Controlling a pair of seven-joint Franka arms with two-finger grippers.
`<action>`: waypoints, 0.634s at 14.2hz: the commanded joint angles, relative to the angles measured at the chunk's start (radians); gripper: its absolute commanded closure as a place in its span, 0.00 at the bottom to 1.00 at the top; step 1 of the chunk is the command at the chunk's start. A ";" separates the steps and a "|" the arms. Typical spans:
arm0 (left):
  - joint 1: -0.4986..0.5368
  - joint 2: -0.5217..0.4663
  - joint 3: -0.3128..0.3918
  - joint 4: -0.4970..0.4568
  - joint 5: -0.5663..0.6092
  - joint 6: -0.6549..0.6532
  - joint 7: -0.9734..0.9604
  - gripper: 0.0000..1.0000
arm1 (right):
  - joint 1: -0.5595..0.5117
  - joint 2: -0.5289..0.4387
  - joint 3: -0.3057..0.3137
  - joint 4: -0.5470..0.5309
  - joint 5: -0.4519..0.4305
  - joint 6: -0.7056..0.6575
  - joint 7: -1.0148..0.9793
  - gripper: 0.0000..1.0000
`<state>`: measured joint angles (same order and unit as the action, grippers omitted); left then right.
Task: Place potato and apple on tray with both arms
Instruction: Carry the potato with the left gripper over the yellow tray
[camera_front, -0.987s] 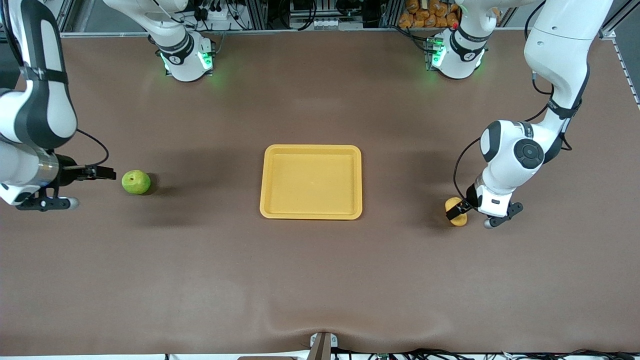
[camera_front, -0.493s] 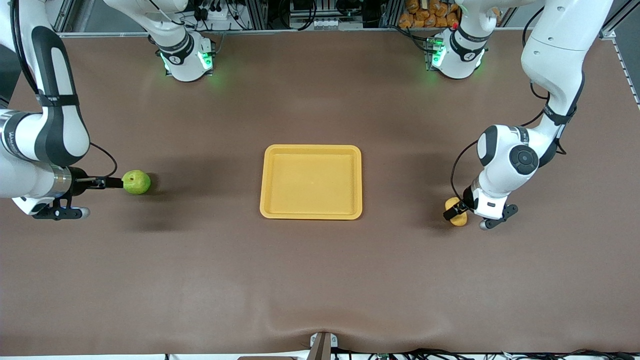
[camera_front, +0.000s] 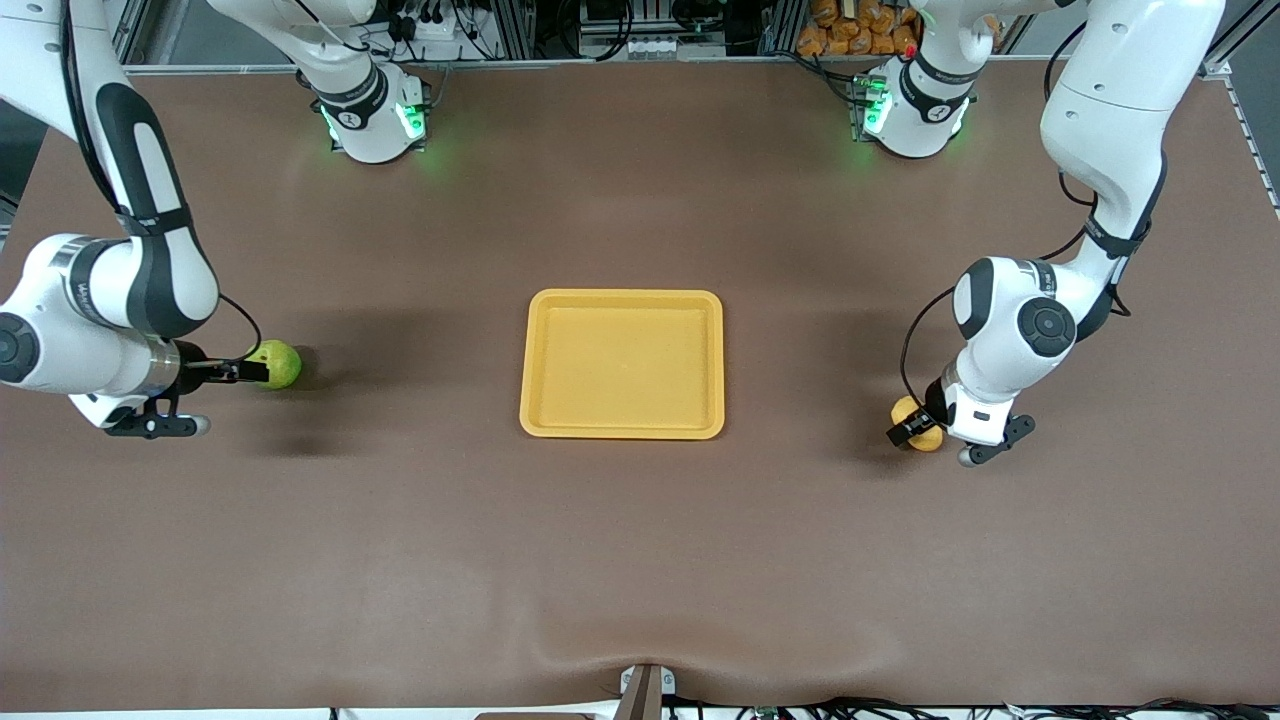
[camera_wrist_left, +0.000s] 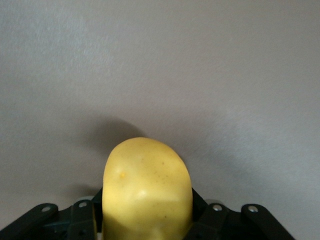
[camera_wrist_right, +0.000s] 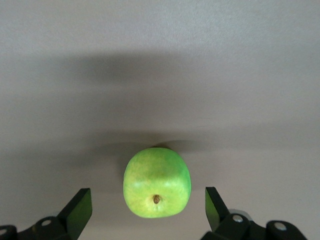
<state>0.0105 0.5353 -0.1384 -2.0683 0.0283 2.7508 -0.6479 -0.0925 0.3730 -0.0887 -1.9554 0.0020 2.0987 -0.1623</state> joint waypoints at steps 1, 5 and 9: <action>-0.004 -0.058 -0.001 0.028 -0.001 -0.055 -0.022 1.00 | -0.021 -0.016 0.010 -0.062 -0.011 0.062 -0.014 0.00; -0.056 -0.058 -0.004 0.293 0.024 -0.505 -0.021 1.00 | -0.026 -0.013 0.010 -0.102 -0.011 0.116 -0.016 0.00; -0.135 -0.066 -0.003 0.416 0.025 -0.654 -0.033 1.00 | -0.035 -0.009 0.010 -0.143 -0.011 0.167 -0.017 0.00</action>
<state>-0.0811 0.4624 -0.1440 -1.6965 0.0335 2.1470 -0.6480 -0.1069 0.3734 -0.0894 -2.0602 0.0002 2.2213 -0.1669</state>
